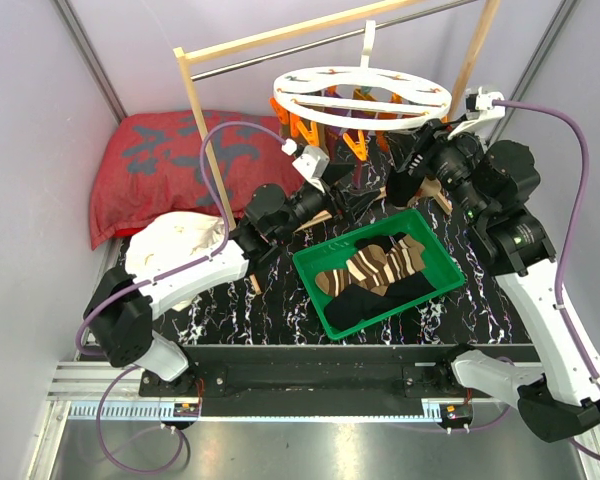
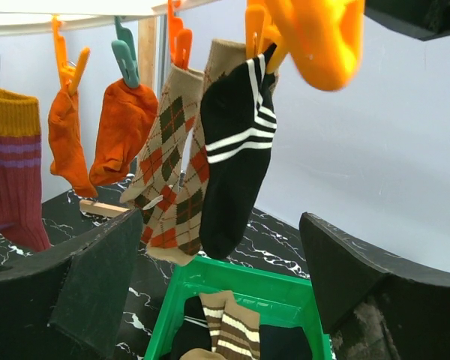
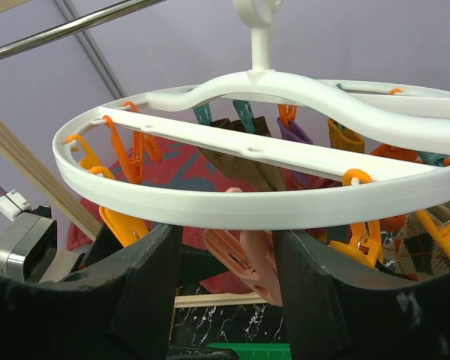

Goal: Clip the socks to the hanger
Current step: Open the clamp at the hanger.

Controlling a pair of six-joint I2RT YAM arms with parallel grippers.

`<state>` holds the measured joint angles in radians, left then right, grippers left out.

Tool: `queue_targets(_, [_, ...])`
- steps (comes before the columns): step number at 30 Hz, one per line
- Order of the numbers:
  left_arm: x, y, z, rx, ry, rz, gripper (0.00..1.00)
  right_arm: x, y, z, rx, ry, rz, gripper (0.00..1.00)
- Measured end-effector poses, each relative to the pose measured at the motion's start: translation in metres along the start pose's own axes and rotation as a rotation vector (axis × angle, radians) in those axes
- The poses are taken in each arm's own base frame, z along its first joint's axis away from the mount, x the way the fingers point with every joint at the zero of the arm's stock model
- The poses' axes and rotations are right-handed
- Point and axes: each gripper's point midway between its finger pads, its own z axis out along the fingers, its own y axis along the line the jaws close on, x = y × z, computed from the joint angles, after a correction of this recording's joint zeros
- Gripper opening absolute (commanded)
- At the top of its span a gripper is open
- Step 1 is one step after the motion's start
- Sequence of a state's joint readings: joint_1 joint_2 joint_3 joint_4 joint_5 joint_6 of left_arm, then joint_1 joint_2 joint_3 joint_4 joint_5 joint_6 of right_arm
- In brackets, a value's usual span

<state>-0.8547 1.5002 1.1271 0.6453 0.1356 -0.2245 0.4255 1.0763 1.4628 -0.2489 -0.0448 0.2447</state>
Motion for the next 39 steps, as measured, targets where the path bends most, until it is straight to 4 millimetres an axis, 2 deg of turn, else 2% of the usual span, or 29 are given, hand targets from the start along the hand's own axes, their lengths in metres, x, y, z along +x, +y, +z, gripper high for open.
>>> queue_targets(2, [0.003,-0.001,0.001,0.002,0.006,-0.001,0.9,0.002,-0.002,0.001,0.01,0.001,0.0,0.54])
queue_targets(6, [0.006,-0.002,0.003,0.007,0.011,0.004,0.9,0.008,-0.009,0.003,0.038,0.008,0.004,0.42])
queue_targets(13, [0.004,-0.006,0.005,0.021,0.007,0.015,0.91,0.017,-0.016,0.005,0.065,0.015,0.012,0.23])
queue_targets(23, [0.003,-0.011,0.011,0.05,-0.029,0.04,0.91,0.028,-0.024,0.005,0.098,0.018,0.028,0.01])
queue_targets(33, [-0.001,-0.008,0.026,0.063,-0.102,0.099,0.87,0.03,-0.023,-0.001,0.096,0.009,0.055,0.0])
queue_targets(39, [-0.009,-0.011,0.035,0.066,-0.152,0.109,0.8,0.036,-0.024,-0.001,0.097,0.013,0.07,0.0])
